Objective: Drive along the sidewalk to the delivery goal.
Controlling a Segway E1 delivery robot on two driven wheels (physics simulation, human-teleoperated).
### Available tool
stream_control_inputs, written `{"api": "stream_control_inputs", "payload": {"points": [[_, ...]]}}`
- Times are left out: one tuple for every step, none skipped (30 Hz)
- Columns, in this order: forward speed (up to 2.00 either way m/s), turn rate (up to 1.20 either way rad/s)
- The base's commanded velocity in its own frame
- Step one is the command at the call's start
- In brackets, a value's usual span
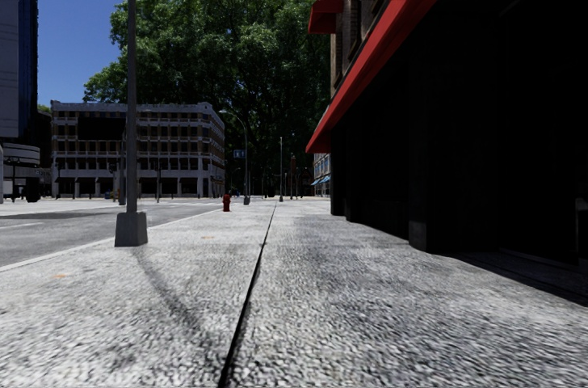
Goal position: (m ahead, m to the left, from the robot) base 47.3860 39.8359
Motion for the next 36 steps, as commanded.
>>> {"api": "stream_control_inputs", "payload": {"points": [[1.34,0.0],[1.34,0.0],[1.34,0.0],[1.35,0.0],[1.35,0.0],[1.35,0.0],[1.35,0.0],[1.7,0.0],[1.71,0.0],[1.71,0.0],[1.71,0.0],[1.71,0.0],[1.71,0.0],[1.71,0.0],[1.71,0.0],[1.71,0.0],[1.71,0.0],[1.71,0.0],[1.71,0.0],[1.71,0.0],[1.71,0.0],[1.71,0.0],[1.71,0.0],[1.71,0.0],[1.71,0.0],[1.71,0.0],[1.71,0.0],[1.71,0.0],[1.71,0.0],[1.71,0.0],[1.71,0.0],[1.71,0.0],[1.71,0.0],[1.71,0.0],[1.72,0.0],[1.73,0.0]]}}
